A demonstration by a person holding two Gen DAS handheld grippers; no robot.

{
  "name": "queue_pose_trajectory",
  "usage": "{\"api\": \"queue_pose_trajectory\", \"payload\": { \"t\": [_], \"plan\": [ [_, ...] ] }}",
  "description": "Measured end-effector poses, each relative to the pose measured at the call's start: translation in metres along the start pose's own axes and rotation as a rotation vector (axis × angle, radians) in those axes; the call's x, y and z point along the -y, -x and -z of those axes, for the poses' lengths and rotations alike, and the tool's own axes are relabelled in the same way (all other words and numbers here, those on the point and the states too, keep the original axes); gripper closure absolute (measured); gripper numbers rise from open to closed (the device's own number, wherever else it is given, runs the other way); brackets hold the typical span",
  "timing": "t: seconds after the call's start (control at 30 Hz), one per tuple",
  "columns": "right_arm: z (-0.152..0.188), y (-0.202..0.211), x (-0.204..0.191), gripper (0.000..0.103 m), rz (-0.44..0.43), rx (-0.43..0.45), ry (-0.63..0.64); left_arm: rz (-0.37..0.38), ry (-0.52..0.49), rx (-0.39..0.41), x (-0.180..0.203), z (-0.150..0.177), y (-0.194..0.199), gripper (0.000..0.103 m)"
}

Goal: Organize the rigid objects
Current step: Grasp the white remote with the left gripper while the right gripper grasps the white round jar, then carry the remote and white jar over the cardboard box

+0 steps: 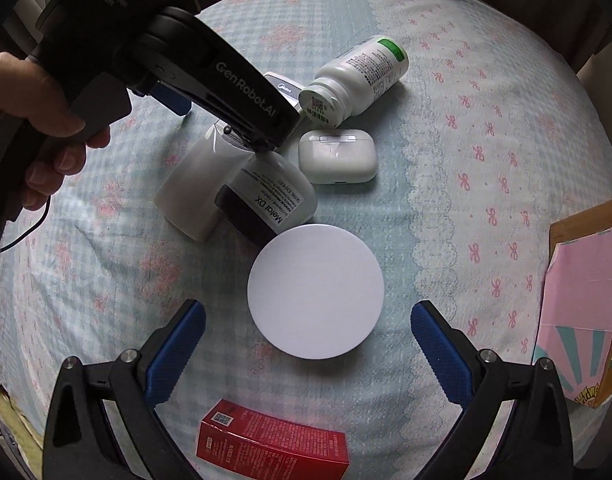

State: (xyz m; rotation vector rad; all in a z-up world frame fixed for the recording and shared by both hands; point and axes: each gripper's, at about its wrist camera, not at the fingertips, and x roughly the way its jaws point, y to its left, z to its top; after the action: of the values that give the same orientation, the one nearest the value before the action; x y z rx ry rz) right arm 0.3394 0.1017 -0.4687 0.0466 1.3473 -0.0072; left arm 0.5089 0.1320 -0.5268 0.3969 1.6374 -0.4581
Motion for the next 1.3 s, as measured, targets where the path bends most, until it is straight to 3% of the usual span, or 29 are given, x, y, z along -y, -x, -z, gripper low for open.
{"api": "queue_pose_trajectory", "payload": {
  "t": [0.07,0.17,0.23,0.33,0.43,1.0,1.3],
  "plan": [
    [-0.001,-0.007,-0.001,0.004,0.009,-0.009,0.010,-0.004,-0.007,-0.012,0.002,-0.003,-0.004,0.007],
    [-0.004,-0.017,-0.003,0.014,0.022,-0.029,0.027,-0.014,-0.029,-0.020,0.013,-0.008,-0.006,0.019],
    [-0.007,-0.023,-0.003,0.021,0.026,-0.046,0.032,-0.019,-0.058,-0.021,0.023,-0.010,-0.006,0.032],
    [-0.012,-0.031,0.000,0.030,0.029,-0.058,0.041,-0.015,-0.082,-0.024,0.034,-0.012,-0.006,0.043],
    [-0.016,-0.035,0.002,0.036,0.044,-0.065,0.053,-0.007,-0.079,-0.023,0.040,-0.012,-0.007,0.048],
    [-0.003,-0.029,0.009,0.037,0.020,-0.060,0.045,0.010,-0.043,0.048,0.014,0.043,0.018,0.048],
    [-0.004,0.010,0.019,0.037,0.012,-0.014,0.029,0.025,-0.023,0.095,-0.002,0.070,0.062,0.049]
  ]
}}
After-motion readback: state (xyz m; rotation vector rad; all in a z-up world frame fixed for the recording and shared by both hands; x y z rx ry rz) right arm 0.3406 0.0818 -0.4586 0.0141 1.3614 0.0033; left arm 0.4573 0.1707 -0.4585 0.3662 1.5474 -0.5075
